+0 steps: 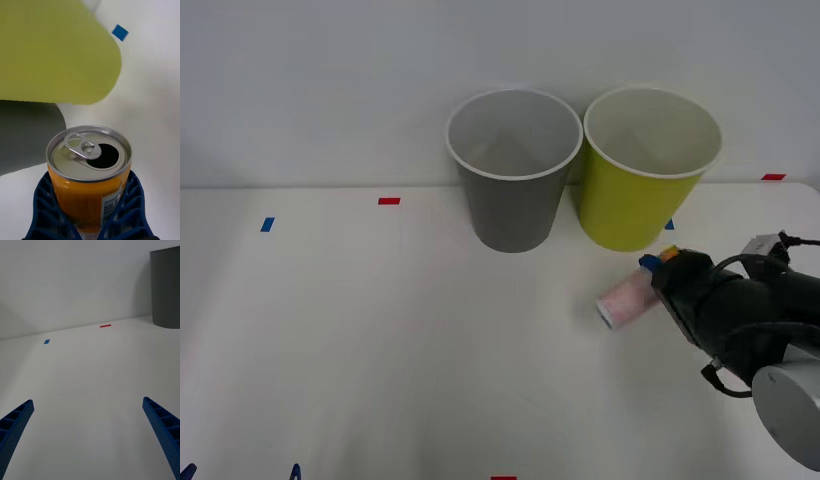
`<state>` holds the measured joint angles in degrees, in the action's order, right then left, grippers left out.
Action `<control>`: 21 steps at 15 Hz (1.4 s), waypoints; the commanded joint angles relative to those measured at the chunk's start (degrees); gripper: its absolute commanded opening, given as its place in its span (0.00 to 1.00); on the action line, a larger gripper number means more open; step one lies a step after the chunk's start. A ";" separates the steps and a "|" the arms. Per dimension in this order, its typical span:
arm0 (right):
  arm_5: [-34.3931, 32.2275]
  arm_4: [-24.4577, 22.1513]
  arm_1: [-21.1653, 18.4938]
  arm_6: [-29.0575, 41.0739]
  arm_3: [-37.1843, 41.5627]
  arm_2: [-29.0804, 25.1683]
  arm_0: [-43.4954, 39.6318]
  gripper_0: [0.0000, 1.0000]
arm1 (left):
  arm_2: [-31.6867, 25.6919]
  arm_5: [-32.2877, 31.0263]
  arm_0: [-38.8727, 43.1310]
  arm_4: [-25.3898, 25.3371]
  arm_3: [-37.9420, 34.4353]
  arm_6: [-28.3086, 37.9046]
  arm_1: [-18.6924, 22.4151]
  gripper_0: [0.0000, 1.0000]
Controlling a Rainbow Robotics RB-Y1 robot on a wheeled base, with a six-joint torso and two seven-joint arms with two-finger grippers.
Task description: Put cans in the gray bin and PET bottles in the light green bin.
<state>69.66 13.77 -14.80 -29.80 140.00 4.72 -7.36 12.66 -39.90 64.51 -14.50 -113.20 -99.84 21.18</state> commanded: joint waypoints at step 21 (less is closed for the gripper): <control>-9.28 -5.86 2.94 -48.16 9.15 -0.76 5.25 0.00 | 0.00 0.00 0.00 0.00 0.00 0.00 0.00 1.00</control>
<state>60.47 8.09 -11.42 -78.36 148.81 3.42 -3.91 12.66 -39.90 64.51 -14.50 -113.20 -99.84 21.18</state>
